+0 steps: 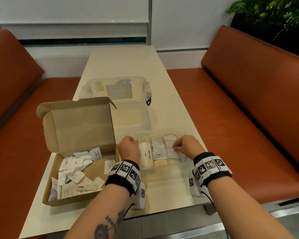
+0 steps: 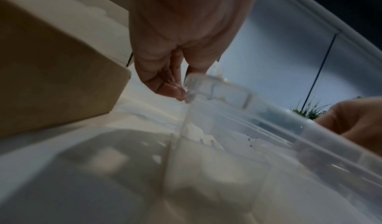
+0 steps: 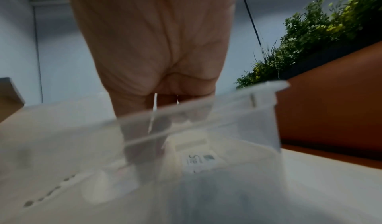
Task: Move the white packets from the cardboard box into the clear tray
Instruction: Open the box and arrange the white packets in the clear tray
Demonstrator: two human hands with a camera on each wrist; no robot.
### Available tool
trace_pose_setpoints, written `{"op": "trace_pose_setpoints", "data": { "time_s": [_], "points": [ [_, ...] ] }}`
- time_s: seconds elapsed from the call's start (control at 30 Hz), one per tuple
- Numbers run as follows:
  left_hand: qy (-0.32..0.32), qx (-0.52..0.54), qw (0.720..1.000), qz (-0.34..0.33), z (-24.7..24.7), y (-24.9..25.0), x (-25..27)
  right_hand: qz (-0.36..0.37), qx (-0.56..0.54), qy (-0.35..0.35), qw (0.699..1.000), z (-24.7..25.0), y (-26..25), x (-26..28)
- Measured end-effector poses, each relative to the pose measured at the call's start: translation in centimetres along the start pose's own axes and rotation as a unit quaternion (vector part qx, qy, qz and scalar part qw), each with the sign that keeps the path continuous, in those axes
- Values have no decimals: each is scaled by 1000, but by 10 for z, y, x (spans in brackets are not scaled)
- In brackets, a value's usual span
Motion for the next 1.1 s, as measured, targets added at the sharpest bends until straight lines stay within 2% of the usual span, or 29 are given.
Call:
{"op": "trace_pose_setpoints", "data": {
  "time_s": [0.2,0.37,0.5,0.77,1.1],
  "points": [
    [6,-5,1000,-8,-1,-1,-3,15,29,-18,999,-6,0,3],
    [-3,-38,999,-23,-2,3,-5,57,26,33,997,-8,-2,12],
    [-5,-51,998,-32,-2,5,-7,55,28,4,998,-15,0,12],
    [-2,-72,996,-43,-2,7,-8,37,60,19,997,-17,1,6],
    [-4,-87,995,-45,-3,6,-11,38,48,24,998,-18,2,2]
  ]
}}
Point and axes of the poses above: each hand's wrist, its own x-axis away from the middle knuckle, its own z-axis out of the back of the hand, y = z × x, the point moved 7 cm from there along -x, towards the middle knuckle, and after that the axes turned 8 degrees about -x, right-handed, at the moved point
